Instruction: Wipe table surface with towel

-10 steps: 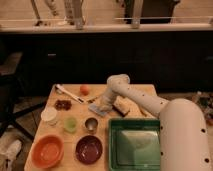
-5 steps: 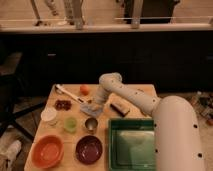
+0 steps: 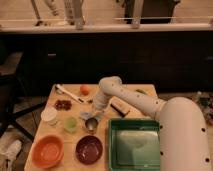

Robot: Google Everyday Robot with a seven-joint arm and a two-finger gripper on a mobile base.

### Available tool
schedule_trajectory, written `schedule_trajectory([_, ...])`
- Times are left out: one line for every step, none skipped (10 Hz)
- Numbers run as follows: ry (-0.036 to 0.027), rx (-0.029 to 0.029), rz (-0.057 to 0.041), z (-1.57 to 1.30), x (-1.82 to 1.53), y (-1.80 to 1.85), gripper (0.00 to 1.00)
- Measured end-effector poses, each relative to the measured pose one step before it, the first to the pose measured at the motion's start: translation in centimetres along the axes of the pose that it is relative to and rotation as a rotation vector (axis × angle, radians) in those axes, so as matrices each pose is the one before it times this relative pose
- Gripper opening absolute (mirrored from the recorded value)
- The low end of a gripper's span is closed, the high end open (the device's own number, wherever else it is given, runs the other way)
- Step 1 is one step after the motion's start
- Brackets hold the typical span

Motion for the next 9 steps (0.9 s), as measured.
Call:
schedule_trajectory([0.03033, 0.00439, 0.01669, -0.865, 1.319, 0.210, 0.00])
schedule_trajectory([0.02916, -0.00310, 0.01134, -0.402, 1.042, -0.041, 0.00])
schedule_trajectory([0.01895, 0.00136, 0.00800, -0.227, 0.491, -0.365, 0.00])
schedule_trajectory([0.02150, 0.00221, 0.00828, -0.255, 0.664, -0.699, 0.00])
schedule_trajectory([0.01700, -0.00395, 0.01202, -0.159, 0.799, -0.676, 0.00])
schedule_trajectory([0.00583, -0.00194, 0.00071, 0.192, 0.286, -0.632, 0.00])
schedule_trajectory([0.00091, -0.00182, -0.00363, 0.269, -0.019, -0.544, 0.00])
schedule_trajectory([-0.00399, 0.00102, -0.00796, 0.249, -0.196, -0.770, 0.00])
schedule_trajectory([-0.00377, 0.00083, -0.00750, 0.132, -0.323, -0.436, 0.00])
